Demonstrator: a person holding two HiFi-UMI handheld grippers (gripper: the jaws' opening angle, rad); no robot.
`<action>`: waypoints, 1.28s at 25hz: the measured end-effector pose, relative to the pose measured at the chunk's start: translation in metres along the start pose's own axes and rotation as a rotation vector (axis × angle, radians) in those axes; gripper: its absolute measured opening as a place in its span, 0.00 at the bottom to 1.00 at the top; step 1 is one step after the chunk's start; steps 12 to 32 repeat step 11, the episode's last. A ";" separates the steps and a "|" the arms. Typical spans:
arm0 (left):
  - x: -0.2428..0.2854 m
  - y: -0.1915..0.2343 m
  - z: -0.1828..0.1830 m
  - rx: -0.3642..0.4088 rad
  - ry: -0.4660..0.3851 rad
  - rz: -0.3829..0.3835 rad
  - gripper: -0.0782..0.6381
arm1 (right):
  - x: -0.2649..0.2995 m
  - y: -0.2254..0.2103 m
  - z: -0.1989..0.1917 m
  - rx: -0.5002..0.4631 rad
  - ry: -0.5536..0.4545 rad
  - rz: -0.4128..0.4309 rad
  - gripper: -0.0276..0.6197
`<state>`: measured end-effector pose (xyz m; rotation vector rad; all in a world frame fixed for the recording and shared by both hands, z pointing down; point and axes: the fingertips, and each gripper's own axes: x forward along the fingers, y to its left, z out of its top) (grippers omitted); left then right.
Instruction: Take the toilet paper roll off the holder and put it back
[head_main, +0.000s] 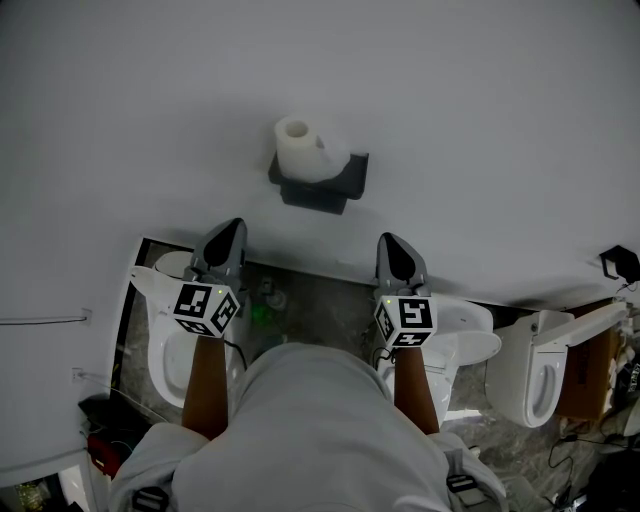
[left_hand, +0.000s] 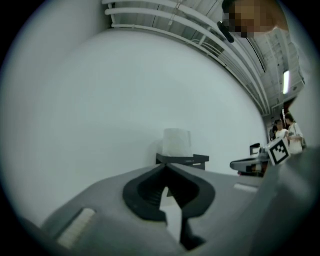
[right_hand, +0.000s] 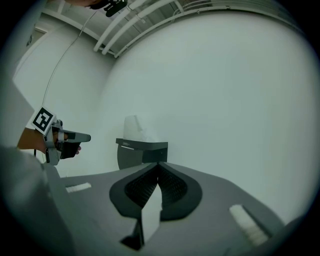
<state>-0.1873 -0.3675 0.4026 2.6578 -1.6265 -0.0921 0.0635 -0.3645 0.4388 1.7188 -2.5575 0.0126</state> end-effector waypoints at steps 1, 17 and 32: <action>-0.001 0.000 0.000 -0.001 0.000 0.000 0.11 | 0.000 0.001 0.000 0.000 0.001 0.000 0.04; -0.005 0.001 -0.002 0.008 0.002 -0.002 0.11 | -0.002 0.005 -0.002 -0.004 0.005 0.008 0.04; -0.005 0.001 -0.002 0.008 0.002 -0.002 0.11 | -0.002 0.005 -0.002 -0.004 0.005 0.008 0.04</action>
